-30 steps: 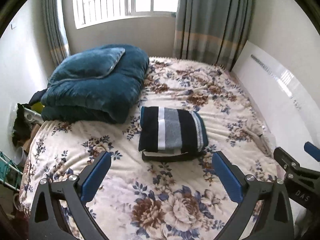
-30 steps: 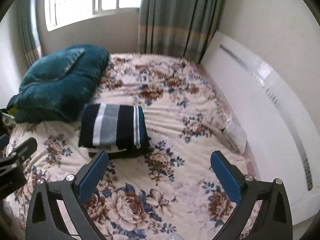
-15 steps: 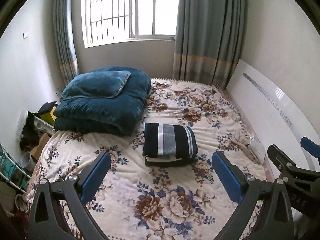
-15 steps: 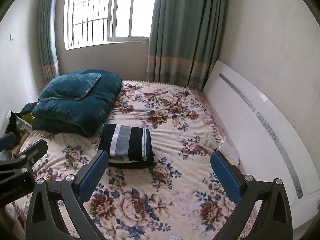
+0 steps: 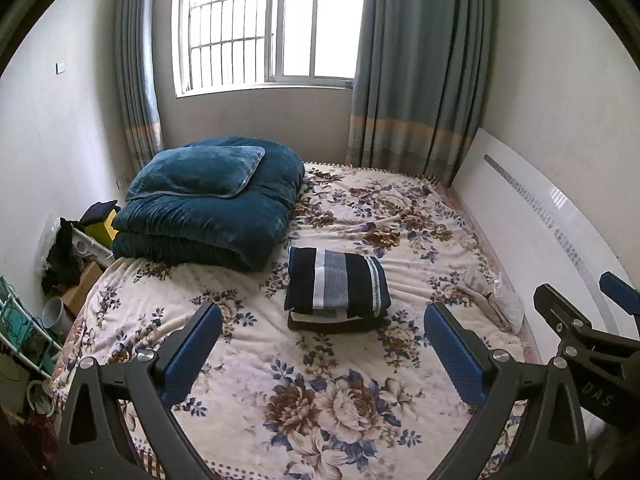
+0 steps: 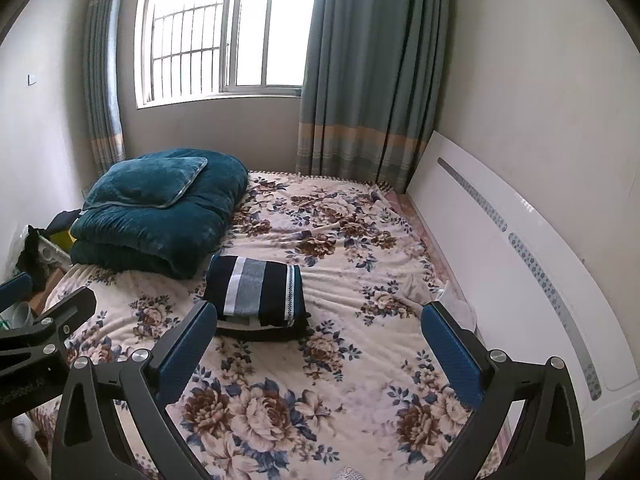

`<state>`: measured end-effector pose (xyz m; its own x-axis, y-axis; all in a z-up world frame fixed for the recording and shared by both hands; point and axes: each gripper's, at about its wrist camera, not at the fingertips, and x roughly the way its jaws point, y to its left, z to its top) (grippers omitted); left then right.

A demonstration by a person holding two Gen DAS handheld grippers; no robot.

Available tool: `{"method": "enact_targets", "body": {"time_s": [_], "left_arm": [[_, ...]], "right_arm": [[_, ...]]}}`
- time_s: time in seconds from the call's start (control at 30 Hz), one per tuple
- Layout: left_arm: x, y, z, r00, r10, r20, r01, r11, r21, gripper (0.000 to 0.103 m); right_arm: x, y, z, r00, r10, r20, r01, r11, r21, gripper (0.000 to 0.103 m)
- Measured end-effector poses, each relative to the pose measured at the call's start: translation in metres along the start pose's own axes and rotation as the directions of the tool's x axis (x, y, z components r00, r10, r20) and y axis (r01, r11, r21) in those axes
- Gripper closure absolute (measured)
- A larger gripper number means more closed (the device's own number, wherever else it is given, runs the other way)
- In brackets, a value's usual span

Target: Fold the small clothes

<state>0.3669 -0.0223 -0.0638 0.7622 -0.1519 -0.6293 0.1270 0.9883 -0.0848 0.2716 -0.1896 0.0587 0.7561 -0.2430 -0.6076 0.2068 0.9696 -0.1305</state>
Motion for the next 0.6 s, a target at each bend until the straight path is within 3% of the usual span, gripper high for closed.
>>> {"method": "enact_targets", "body": {"time_s": [0.6], "left_arm": [[-0.015,-0.001,0.003,0.999,0.029,0.026,-0.029,0.999,-0.015,0.000]], "right_arm": [[-0.004,-0.001,0.006,1.000,0.007,0.001,-0.007,1.000,-0.005,0.000]]}}
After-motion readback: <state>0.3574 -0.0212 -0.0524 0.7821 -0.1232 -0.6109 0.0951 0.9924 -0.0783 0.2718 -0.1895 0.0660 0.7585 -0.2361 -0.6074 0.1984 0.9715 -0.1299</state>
